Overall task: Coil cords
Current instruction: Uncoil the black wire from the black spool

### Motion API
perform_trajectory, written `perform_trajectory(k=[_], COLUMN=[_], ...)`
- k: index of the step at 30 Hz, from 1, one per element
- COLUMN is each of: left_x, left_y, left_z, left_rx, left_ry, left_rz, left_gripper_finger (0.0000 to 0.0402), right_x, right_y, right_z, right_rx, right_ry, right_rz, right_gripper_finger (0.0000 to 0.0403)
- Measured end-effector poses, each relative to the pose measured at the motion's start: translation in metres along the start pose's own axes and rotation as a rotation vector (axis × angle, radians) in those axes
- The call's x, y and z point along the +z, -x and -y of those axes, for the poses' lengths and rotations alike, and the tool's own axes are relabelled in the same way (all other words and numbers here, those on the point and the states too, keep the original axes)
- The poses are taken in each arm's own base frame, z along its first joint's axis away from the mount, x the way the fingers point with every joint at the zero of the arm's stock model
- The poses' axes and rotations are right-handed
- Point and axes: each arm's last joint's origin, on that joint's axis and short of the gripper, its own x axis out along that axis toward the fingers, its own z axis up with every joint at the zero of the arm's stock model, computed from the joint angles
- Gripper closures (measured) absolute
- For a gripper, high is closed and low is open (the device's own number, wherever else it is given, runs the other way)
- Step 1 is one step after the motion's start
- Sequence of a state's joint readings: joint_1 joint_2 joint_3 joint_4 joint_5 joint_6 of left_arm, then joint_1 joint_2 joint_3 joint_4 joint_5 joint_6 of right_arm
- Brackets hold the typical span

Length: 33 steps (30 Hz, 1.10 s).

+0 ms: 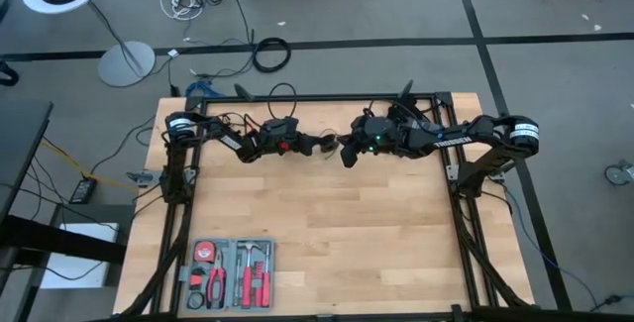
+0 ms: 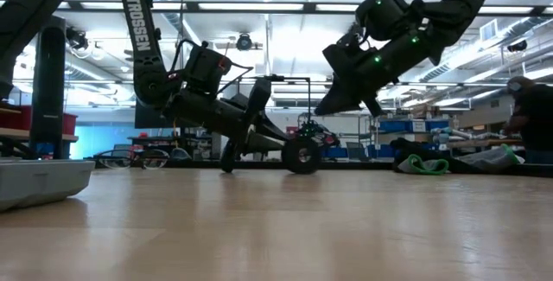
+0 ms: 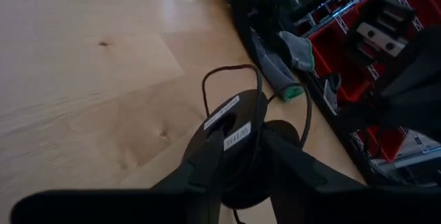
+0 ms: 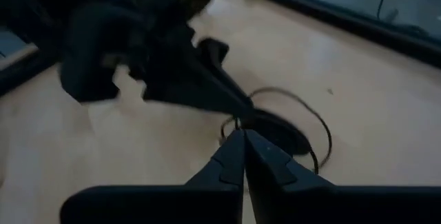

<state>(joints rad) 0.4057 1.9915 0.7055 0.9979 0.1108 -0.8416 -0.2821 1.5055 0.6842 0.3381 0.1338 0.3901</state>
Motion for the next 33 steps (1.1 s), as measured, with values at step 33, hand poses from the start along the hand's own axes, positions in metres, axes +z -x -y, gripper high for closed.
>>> perform_trajectory(k=[33], left_x=[0.019], left_y=[0.005], left_z=[-0.015], left_rx=[-0.115], left_ry=[-0.084], left_rz=[-0.079], left_gripper_finger=[0.0395], right_x=[-0.015], right_y=[0.001], right_z=[0.013], right_rx=[-0.173], right_ry=[0.061], right_rz=[-0.137], right_gripper_finger=[0.0402])
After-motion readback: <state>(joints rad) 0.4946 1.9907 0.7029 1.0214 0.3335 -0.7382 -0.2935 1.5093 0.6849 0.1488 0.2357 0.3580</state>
